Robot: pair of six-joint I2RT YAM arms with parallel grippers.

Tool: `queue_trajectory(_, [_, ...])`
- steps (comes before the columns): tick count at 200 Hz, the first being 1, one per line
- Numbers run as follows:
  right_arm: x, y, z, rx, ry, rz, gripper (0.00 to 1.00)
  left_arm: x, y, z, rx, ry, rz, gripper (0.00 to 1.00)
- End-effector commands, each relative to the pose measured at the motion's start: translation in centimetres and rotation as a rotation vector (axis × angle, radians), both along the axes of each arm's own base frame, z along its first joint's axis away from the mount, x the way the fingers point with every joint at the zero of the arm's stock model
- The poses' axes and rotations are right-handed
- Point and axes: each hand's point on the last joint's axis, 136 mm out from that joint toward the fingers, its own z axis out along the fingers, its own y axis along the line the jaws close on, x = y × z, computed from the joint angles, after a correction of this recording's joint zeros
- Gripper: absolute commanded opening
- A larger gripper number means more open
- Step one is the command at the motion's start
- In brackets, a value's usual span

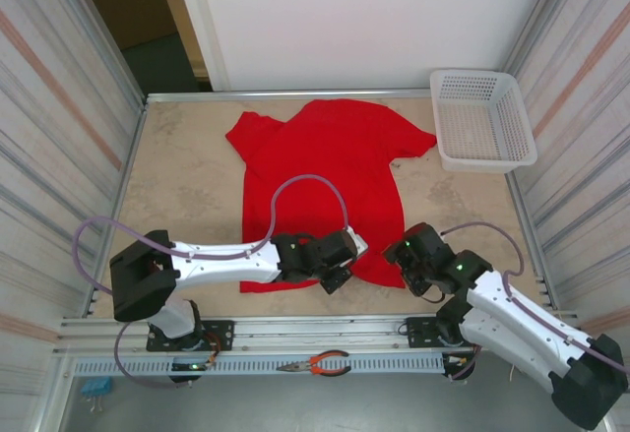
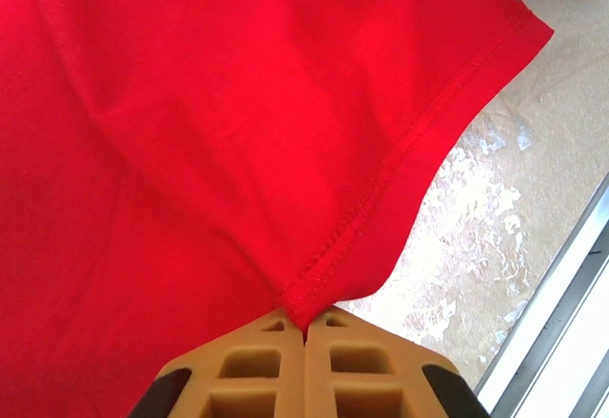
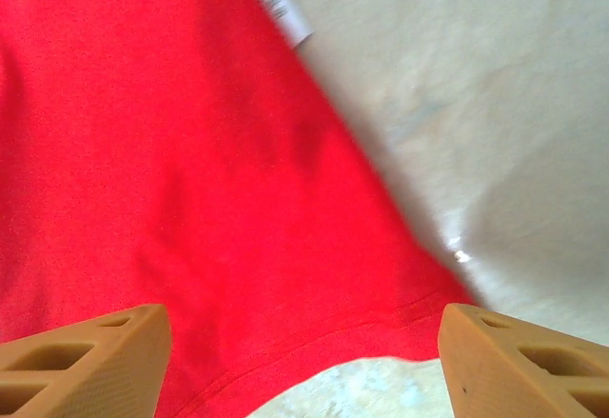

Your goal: Fold the inside-out t-shirt

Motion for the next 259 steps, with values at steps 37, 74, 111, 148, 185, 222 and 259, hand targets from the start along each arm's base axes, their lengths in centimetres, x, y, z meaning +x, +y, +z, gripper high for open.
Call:
queue_trajectory(37, [-0.3,-0.7,-2.1,-0.044,0.062,-0.035,0.64,-0.2,0.1,0.8,-0.024,0.008,0.005,0.0])
queue_trajectory(74, [-0.1,-0.4,-2.5,-0.041,0.064,-0.026,0.38,-0.2,0.2,0.7,-0.022,0.012,0.008,0.0])
queue_trajectory(111, [0.6,-0.9,-1.5,-0.017,0.024,-0.043,0.0,-0.1,0.6,0.6,-0.026,0.025,0.014,0.01])
queue_trajectory(148, [1.1,-3.3,0.9,0.001,-0.043,-0.113,0.0,-0.2,1.3,0.2,-0.012,0.034,0.018,0.04])
queue_trajectory(185, [0.9,-4.1,1.2,0.016,-0.04,-0.126,0.0,-0.3,1.3,-0.4,-0.014,0.05,0.014,0.07])
queue_trajectory(222, [1.0,-4.1,1.3,0.014,-0.041,-0.125,0.0,-0.5,0.7,-0.9,-0.004,0.067,0.0,0.23])
queue_trajectory(259, [0.9,-4.2,1.4,0.01,-0.043,-0.122,0.0,-0.5,0.3,-1.6,0.002,0.081,-0.002,0.25])
